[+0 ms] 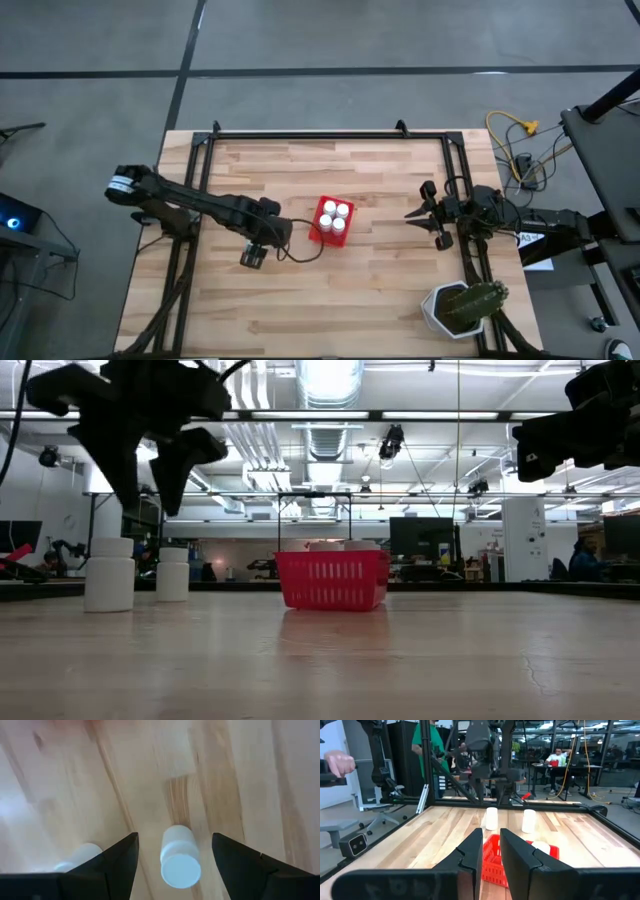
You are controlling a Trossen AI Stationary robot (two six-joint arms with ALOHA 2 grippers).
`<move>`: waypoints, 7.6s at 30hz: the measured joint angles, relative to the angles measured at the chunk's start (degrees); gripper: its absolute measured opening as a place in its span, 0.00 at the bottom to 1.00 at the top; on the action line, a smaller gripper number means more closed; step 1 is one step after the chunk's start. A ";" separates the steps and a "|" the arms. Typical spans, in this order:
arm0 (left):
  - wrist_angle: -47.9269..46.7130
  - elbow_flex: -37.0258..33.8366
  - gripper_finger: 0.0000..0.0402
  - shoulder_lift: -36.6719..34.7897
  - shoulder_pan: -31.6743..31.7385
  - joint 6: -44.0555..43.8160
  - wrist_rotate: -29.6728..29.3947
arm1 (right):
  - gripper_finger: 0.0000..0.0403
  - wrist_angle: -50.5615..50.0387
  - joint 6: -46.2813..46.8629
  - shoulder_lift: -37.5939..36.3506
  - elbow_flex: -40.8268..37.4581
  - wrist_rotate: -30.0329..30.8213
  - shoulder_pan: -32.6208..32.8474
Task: Pick and place pill bottles into a basket
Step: Put the white medicine bottle into the red bin
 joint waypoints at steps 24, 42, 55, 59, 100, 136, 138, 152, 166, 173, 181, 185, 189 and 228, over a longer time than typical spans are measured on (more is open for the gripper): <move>7.29 -7.76 0.58 -0.02 -0.32 -3.00 0.15 | 0.15 0.00 0.05 0.04 0.00 -0.02 0.00; 7.93 -10.43 0.58 -0.02 -0.98 -4.64 0.24 | 0.15 0.00 -0.02 0.05 0.00 0.00 0.01; 9.44 -12.17 0.58 -0.05 -1.05 -5.96 1.26 | 0.15 0.02 -0.03 0.07 0.00 -0.01 0.01; 9.38 -12.19 0.58 -0.05 -1.05 -5.98 1.27 | 0.15 0.02 -0.02 0.07 0.00 -0.02 -0.01; 6.50 -7.75 0.34 -0.01 -0.94 -2.38 1.33 | 0.15 0.02 0.00 0.07 0.00 -0.01 0.01; -7.98 34.85 0.34 24.52 2.25 17.67 -3.72 | 0.15 0.01 0.03 0.05 0.00 -0.02 0.01; -8.77 37.04 0.34 25.86 2.45 18.67 -3.75 | 0.15 0.00 -0.03 0.06 0.00 0.01 -0.01; -7.76 42.23 0.34 29.08 3.58 22.64 -5.18 | 0.15 -0.01 -0.02 0.05 0.00 0.00 0.01; -3.95 42.14 0.34 29.07 3.72 24.36 -5.38 | 0.15 0.01 0.05 0.06 0.00 -0.01 0.00; -4.69 41.08 0.34 29.42 3.72 24.06 -5.66 | 0.15 0.02 -0.01 0.07 0.00 0.00 0.01; -4.70 39.13 0.34 29.42 3.72 22.75 -6.10 | 0.15 0.02 -0.01 0.05 0.00 -0.01 0.01; -4.17 38.92 0.34 29.42 3.74 22.72 -6.08 | 0.15 0.01 -0.02 0.05 0.00 0.00 0.00; -3.72 37.44 0.34 29.42 3.93 22.69 -6.06 | 0.15 0.01 -0.04 0.04 0.00 -0.01 0.01; -5.77 30.93 0.34 29.42 4.83 16.59 -2.95 | 0.15 -0.01 0.04 0.06 0.00 0.01 0.00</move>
